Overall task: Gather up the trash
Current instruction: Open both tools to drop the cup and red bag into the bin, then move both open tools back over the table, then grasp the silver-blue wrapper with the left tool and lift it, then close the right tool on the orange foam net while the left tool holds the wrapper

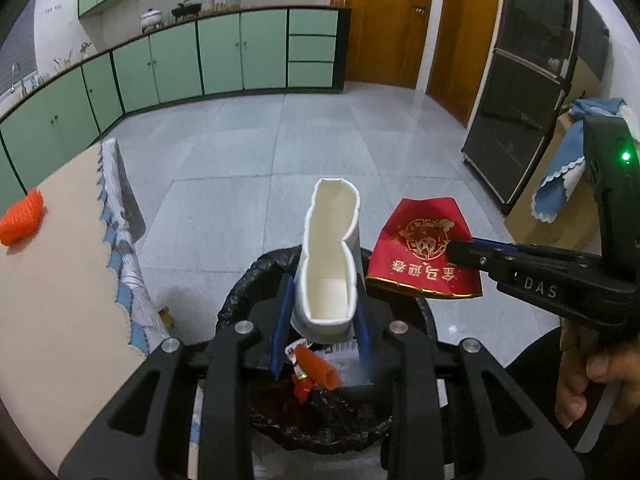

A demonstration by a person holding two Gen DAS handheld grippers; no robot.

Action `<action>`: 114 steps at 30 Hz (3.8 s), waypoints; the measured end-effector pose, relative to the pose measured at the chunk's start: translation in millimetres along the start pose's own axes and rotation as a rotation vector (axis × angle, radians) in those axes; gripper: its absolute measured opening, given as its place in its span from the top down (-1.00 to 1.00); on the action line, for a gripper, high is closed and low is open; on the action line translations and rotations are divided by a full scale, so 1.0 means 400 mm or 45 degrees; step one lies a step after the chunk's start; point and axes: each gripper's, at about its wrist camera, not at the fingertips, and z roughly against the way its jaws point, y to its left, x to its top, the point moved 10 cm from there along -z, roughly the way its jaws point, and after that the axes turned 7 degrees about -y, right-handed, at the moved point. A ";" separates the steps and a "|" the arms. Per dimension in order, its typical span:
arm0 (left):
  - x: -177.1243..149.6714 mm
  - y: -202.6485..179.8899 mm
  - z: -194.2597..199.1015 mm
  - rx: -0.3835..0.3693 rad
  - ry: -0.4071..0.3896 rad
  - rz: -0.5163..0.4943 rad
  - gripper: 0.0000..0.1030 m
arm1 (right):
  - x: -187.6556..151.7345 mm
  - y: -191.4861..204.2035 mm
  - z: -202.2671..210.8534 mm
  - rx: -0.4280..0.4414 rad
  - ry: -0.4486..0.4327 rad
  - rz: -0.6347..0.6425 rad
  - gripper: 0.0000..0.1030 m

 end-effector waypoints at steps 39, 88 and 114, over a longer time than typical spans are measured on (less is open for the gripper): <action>0.060 0.317 0.463 0.369 -0.324 0.125 -0.58 | 0.023 0.455 0.137 0.289 -0.077 0.332 0.12; -0.329 1.236 0.507 0.677 0.067 0.575 0.73 | -0.169 1.174 -0.060 0.663 0.032 0.722 0.09; -0.098 1.207 0.549 0.709 -0.260 0.576 0.96 | -0.052 1.168 -0.179 0.611 -0.006 0.686 0.10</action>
